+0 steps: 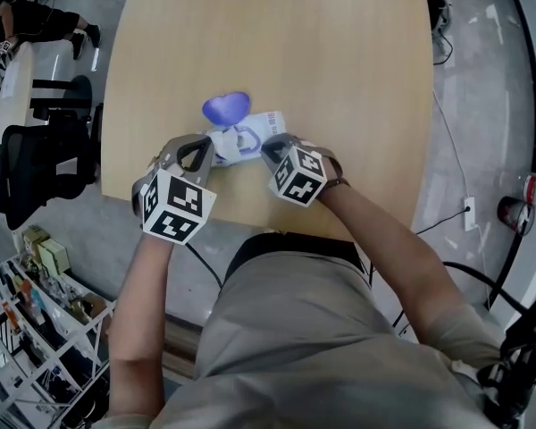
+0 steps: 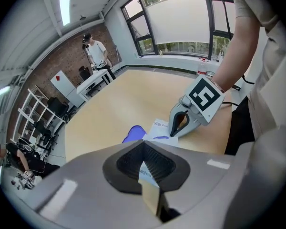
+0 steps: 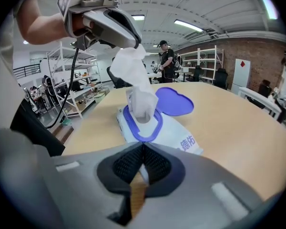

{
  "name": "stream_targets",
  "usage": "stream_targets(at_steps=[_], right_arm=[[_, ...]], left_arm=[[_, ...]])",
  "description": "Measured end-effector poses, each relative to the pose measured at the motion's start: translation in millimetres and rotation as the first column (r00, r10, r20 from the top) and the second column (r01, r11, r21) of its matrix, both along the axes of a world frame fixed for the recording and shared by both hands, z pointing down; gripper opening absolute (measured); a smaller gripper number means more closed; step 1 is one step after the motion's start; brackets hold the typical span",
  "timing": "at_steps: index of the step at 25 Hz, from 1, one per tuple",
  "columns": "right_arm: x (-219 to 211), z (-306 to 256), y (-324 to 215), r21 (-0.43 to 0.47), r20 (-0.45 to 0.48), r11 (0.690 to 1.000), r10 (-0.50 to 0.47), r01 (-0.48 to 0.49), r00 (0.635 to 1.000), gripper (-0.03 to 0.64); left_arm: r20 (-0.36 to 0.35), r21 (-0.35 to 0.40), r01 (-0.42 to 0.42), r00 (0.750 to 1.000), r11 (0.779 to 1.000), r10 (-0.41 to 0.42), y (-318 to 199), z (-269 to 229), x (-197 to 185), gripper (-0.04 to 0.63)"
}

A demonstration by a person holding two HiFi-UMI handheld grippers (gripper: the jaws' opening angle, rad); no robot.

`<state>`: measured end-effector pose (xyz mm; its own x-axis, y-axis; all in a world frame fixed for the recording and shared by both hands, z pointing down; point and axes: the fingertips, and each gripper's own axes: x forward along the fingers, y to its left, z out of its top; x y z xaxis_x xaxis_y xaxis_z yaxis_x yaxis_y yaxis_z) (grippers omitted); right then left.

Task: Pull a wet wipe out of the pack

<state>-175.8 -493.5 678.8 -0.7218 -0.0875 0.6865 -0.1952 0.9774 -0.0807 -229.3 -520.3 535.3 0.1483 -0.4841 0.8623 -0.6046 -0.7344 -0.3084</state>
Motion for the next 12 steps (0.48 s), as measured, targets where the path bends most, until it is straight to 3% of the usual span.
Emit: stream_targets(at_steps=[12], right_arm=[[-1,-1,3,0.047,-0.053,0.999,0.018,-0.015,0.998,0.003]], left_arm=[[-0.072,0.137,0.094,0.994,0.986,-0.085,23,-53,-33,0.006]])
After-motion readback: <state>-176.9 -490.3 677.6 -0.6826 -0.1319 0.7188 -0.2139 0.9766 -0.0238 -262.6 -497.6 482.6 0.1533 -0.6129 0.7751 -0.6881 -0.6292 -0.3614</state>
